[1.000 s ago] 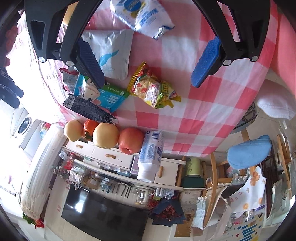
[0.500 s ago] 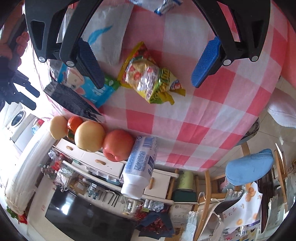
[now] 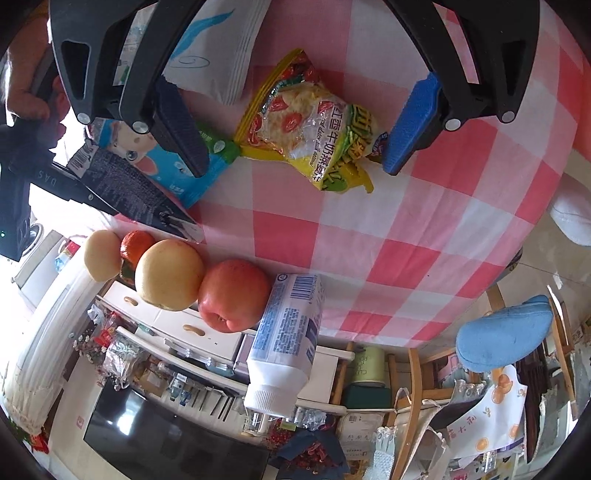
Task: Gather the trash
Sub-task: 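Grasp the yellow snack bag with the left gripper while the right grasps a red candy packet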
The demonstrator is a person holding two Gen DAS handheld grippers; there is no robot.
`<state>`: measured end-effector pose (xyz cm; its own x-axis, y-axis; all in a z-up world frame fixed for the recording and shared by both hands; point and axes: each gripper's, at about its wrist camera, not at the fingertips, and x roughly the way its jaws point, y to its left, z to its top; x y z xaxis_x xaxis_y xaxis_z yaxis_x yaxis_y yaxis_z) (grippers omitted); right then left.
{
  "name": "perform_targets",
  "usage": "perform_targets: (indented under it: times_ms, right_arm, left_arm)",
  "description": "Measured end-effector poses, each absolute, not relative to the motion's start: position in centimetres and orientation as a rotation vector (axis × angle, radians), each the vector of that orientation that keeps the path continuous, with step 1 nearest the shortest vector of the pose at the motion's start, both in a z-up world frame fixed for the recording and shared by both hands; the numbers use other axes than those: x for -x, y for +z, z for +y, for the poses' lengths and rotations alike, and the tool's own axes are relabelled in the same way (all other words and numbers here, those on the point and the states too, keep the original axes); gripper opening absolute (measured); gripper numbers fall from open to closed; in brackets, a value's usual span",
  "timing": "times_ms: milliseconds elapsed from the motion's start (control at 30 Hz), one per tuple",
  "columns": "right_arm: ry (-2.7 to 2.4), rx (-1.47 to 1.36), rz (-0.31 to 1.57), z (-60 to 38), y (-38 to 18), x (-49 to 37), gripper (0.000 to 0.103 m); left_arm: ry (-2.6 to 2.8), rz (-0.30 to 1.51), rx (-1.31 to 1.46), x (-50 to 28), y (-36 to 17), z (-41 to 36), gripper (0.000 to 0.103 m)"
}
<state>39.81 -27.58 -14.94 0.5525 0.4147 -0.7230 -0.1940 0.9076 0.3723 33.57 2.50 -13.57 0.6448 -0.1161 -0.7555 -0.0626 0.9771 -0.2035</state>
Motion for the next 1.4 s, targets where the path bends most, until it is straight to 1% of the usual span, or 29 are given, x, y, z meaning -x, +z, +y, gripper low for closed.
perform_targets:
  times_ms: [33, 100, 133, 200, 367, 467, 600, 967, 1267, 1333, 1400]
  right_arm:
    - [0.382, -0.255, 0.922, -27.5, -14.9, -39.7, 0.071]
    - [0.407, -0.275, 0.929, -27.8, -15.0, -39.6, 0.064]
    - [0.418, -0.279, 0.931, -27.9, -15.1, -39.5, 0.062]
    - [0.443, -0.270, 0.939, -27.9, -15.0, -39.1, 0.061]
    - [0.507, -0.215, 0.966, -27.0, -14.8, -37.9, 0.059]
    - [0.537, -0.194, 0.987, -26.5, -14.6, -36.9, 0.057]
    - [0.546, -0.126, 1.008, -25.5, -14.2, -35.0, 0.057]
    - [0.559, -0.054, 1.069, -23.9, -13.4, -29.5, 0.057]
    - [0.444, -0.005, 1.020, -23.7, -13.3, -26.9, 0.057]
    - [0.388, -0.015, 1.010, -24.0, -13.8, -27.1, 0.062]
    - [0.377, -0.067, 1.005, -24.3, -14.1, -27.2, 0.062]
  left_arm:
    - [-0.027, 0.871, 0.219, -33.6, -13.6, 2.5, 0.091]
    - [-0.021, 0.879, 0.231, -33.7, -13.7, 2.9, 0.085]
    - [-0.019, 0.888, 0.234, -33.8, -13.8, 3.0, 0.084]
    - [-0.012, 0.913, 0.254, -33.9, -14.2, 3.4, 0.076]
    - [-0.016, 0.932, 0.271, -34.0, -14.5, 3.9, 0.065]
    - [-0.031, 0.938, 0.244, -33.8, -14.6, 3.4, 0.063]
    - [-0.064, 0.950, 0.219, -33.3, -14.6, 2.7, 0.061]
    - [-0.162, 0.987, 0.213, -30.0, -14.5, 1.4, 0.057]
    - [-0.209, 0.981, 0.255, -28.2, -14.5, 2.0, 0.050]
    - [-0.212, 0.979, 0.276, -28.0, -14.5, 2.4, 0.049]
    - [-0.211, 0.974, 0.288, -27.8, -14.4, 2.9, 0.048]
